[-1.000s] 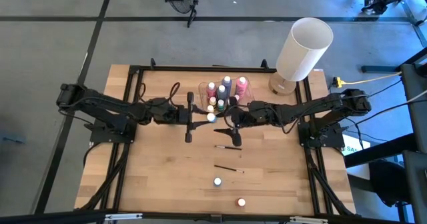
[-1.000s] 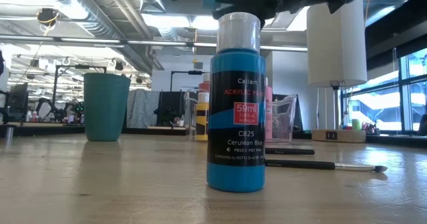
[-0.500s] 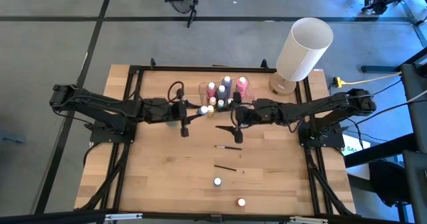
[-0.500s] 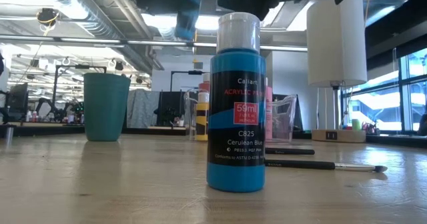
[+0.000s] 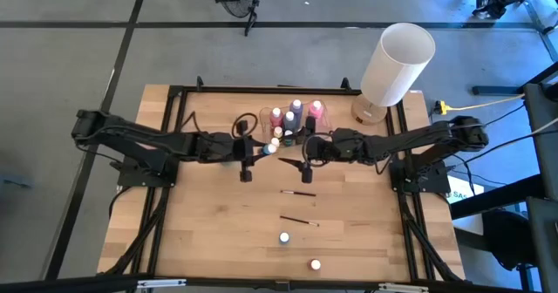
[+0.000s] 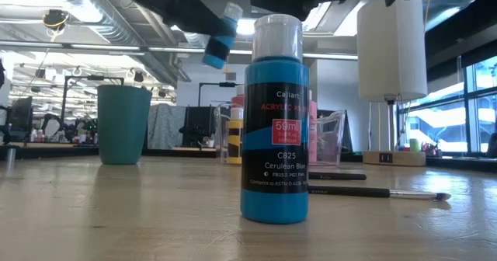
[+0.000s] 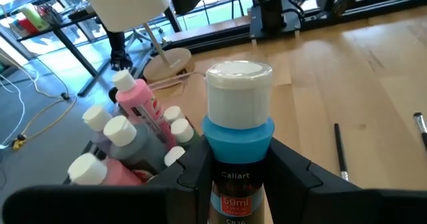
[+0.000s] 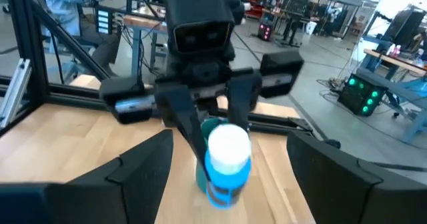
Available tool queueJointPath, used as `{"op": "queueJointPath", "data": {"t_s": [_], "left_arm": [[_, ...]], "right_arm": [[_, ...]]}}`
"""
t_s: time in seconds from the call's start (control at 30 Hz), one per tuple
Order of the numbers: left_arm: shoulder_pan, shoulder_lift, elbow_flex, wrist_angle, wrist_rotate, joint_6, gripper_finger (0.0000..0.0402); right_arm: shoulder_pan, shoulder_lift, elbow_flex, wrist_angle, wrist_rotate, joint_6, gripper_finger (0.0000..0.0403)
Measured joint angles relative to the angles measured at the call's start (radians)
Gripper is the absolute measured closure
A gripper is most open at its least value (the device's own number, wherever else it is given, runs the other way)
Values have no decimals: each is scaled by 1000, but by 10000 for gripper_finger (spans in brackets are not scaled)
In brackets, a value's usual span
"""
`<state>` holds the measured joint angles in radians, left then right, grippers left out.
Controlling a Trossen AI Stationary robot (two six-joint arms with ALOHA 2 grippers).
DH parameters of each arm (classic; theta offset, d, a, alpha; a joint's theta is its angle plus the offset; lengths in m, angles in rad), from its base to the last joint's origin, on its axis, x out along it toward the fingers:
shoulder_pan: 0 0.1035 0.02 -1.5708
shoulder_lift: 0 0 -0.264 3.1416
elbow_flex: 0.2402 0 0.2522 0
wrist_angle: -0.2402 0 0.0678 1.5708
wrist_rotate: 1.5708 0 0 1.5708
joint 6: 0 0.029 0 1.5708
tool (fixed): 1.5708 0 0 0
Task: Pick & Place Paint Supplies
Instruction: Put the blue paint bottle into the transparent bin
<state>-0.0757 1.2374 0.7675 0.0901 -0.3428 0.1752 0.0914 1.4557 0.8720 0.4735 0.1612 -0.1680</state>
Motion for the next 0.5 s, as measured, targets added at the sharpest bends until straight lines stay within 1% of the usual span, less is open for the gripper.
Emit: {"op": "queueJointPath", "data": {"t_s": [0.07,0.2,0.5], "left_arm": [[0,18,14,3,0,2,303],[0,28,19,1,2,5,303],[0,28,19,20,2,-4,302]], "right_arm": [[0,17,0,30,-4,0,107],[0,39,0,26,-8,3,107],[0,43,0,53,-7,3,107]]}}
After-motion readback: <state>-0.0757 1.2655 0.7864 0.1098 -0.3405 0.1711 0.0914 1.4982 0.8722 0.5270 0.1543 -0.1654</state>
